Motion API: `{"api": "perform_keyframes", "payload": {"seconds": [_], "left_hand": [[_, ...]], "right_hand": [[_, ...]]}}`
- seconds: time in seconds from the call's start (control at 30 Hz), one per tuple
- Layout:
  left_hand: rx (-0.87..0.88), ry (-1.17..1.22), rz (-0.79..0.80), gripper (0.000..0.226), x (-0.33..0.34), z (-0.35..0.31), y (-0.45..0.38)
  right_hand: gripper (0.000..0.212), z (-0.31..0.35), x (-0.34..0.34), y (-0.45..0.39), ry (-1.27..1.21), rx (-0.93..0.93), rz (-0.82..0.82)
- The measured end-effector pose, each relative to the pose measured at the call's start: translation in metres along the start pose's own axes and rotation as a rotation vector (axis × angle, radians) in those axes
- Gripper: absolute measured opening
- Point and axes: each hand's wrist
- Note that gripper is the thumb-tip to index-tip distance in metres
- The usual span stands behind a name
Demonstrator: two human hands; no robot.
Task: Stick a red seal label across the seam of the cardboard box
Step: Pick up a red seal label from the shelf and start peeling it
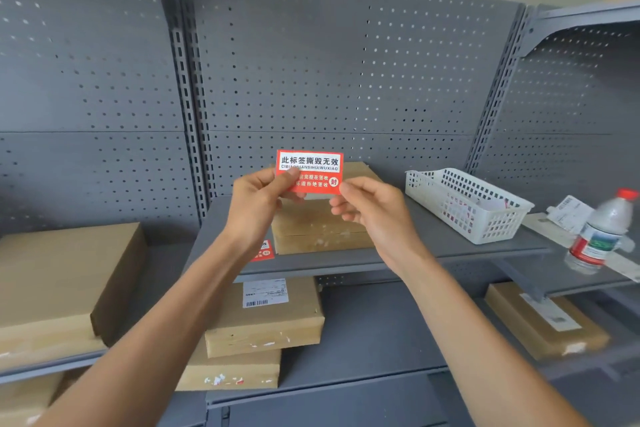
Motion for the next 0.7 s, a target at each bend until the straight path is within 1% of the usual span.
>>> {"api": "perform_keyframes", "payload": {"seconds": [0.17, 0.27, 0.4, 0.5, 0.7], "left_hand": [[-0.03, 0.079, -0.028, 0.027, 0.007, -0.006, -0.007], [-0.039, 0.063, -0.036, 0.028, 0.013, -0.01, -0.01], [-0.052, 0.032, -0.064, 0.026, 0.019, -0.012, -0.013], [-0.051, 0.029, -0.087, 0.024, 0.023, -0.011, -0.015], [-0.065, -0.027, -0.093, 0.024, 0.024, -0.008, -0.019]], "right_hand": [[0.013, -0.001, -0.009, -0.004, -0.039, -0.042, 0.055], [0.012, 0.001, -0.015, -0.009, -0.053, -0.064, 0.066], [0.016, 0.004, -0.022, -0.017, -0.051, -0.095, 0.082], [0.014, 0.006, -0.026, -0.02, -0.055, -0.106, 0.096], [0.013, 0.0, -0.029, -0.027, 0.001, -0.084, 0.103]]}}
Point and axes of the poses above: each hand's wrist, its own y-axis away from the middle knuckle, its own x-axis out of the palm, z = x × y, and after that the axes turned 1 degree about -y, right-handed
